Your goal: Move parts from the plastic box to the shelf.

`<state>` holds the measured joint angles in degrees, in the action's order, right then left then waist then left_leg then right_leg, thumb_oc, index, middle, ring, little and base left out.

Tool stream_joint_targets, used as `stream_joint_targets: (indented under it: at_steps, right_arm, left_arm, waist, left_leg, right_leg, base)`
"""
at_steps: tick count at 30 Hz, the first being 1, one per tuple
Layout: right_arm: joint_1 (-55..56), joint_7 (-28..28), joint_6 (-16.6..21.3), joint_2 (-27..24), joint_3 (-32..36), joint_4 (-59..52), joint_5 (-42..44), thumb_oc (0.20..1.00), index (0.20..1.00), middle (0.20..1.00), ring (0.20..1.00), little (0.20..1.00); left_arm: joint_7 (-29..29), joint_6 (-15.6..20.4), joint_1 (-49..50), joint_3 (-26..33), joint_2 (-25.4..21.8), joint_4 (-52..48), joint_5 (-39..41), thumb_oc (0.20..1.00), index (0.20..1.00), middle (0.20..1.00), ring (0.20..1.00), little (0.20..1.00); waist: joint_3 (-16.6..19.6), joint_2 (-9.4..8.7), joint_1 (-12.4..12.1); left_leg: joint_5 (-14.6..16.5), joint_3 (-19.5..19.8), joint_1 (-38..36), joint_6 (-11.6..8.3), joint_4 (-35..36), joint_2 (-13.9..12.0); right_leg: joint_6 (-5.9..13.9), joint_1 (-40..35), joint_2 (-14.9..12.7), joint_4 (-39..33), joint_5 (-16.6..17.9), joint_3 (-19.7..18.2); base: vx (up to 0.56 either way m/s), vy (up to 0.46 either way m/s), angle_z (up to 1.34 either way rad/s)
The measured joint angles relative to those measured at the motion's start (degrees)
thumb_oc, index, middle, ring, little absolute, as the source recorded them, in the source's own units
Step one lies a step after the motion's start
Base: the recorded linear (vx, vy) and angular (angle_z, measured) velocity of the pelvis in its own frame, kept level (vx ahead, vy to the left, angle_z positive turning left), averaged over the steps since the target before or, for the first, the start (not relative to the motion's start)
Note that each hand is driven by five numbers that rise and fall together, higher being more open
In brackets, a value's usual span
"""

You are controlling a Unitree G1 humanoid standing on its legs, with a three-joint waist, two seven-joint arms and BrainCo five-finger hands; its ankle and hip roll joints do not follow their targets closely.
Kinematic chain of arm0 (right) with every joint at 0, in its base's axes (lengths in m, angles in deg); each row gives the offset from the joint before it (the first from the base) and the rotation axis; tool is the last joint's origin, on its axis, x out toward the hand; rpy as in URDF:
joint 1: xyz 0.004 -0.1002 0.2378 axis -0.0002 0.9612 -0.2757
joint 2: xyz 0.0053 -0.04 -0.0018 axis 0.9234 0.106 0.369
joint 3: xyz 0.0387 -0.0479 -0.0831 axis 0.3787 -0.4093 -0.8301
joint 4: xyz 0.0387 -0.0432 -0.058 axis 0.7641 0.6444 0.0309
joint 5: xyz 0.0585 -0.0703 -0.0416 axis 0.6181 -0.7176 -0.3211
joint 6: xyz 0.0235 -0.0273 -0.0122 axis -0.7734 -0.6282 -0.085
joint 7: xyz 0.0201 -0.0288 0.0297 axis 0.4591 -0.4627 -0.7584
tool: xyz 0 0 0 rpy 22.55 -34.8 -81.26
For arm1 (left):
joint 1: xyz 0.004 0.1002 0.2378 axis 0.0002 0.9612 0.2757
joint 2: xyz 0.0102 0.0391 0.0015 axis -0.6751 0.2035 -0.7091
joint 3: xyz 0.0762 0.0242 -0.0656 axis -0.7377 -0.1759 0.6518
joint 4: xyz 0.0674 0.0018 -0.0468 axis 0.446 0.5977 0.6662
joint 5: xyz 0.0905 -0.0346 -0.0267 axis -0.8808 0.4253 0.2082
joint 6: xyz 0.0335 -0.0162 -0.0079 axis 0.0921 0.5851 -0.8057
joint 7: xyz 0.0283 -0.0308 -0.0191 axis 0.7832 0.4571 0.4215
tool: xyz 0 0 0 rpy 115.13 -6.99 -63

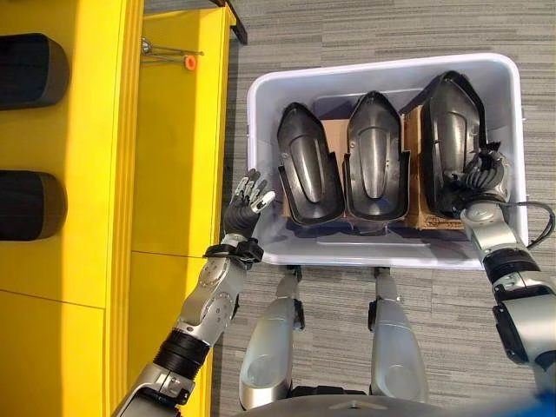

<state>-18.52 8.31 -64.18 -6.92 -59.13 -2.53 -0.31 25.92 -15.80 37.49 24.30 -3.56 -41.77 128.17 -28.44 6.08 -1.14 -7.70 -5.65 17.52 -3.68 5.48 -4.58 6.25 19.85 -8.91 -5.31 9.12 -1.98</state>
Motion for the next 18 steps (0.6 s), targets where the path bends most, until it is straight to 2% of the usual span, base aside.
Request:
stream_joint_targets:
  at_steps: [6, 12, 18]
  right_arm:
    - [2.16, 0.18, 0.30, 0.08, -0.02, -4.28, 0.32, 1.000, 1.000, 1.000, 1.000, 1.000]
    - [8.81, 0.84, 0.24, 2.72, 0.11, -17.76, 0.04, 1.000, 1.000, 1.000, 1.000, 1.000]
    - [11.96, 0.11, 0.17, 3.23, -0.32, -22.45, -2.15, 1.000, 1.000, 1.000, 1.000, 1.000]
  left_arm:
    - [-0.02, 0.19, 0.03, 0.03, 0.02, -0.02, -0.01, 1.000, 1.000, 1.000, 1.000, 1.000]
    - [-0.12, 1.10, 0.23, 0.43, 0.15, -0.07, -0.02, 1.000, 1.000, 1.000, 1.000, 1.000]
    - [-0.15, 1.10, 0.31, 0.78, 0.16, -0.11, -0.05, 1.000, 1.000, 1.000, 1.000, 1.000]
  waist:
    - [-0.01, -0.01, 0.24]
    - [-0.25, -0.41, 0.99]
    - [-0.47, -0.78, 1.83]
  left_leg:
    - [-0.01, -0.02, 0.91, 0.01, 0.00, -0.02]
    - [-0.01, -0.01, 1.03, 0.01, 0.00, -0.28]
    - [-0.01, 0.01, 1.14, 0.01, 0.00, -0.37]
  right_leg:
    - [0.02, 0.87, 0.03, 0.01, 0.02, 0.00]
    - [0.00, 1.02, 0.35, 0.01, 0.02, 0.00]
    - [0.00, 1.13, 0.42, 0.01, 0.02, 0.00]
  base:
    - [0.00, 0.000, 0.00]
    - [0.00, 0.000, 0.00]
    - [0.00, 0.000, 0.00]
